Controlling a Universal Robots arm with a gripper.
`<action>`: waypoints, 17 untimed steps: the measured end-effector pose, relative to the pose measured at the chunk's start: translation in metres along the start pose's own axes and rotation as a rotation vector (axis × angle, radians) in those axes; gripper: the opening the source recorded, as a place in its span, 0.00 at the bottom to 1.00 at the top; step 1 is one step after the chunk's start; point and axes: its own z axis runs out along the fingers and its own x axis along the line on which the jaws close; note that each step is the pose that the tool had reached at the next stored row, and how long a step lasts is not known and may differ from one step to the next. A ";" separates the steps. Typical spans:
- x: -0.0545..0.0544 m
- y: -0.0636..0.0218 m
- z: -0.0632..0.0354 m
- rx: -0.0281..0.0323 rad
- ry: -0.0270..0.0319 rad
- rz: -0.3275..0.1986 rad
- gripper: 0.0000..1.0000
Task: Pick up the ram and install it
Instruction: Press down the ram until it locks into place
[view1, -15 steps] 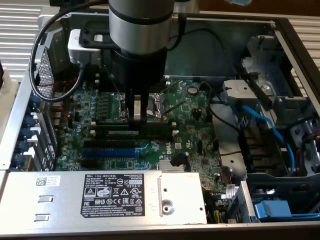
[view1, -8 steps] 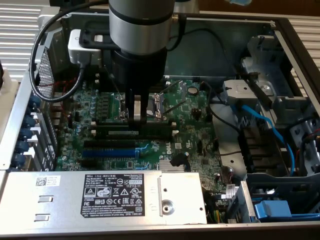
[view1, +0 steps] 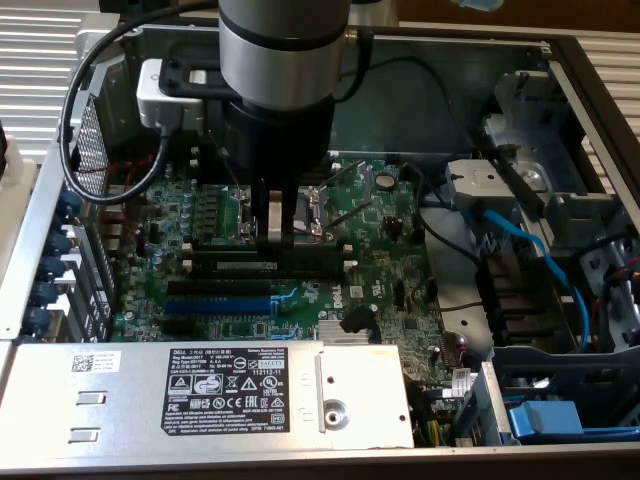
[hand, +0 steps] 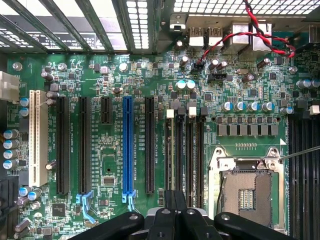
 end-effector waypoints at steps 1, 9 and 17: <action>0.000 -0.0001 0.0000 -0.0002 0.0001 0.000 0.11; 0.000 -0.0003 0.0012 -0.0015 0.0001 0.000 0.11; 0.000 -0.0003 0.0020 -0.0024 0.0001 0.000 0.11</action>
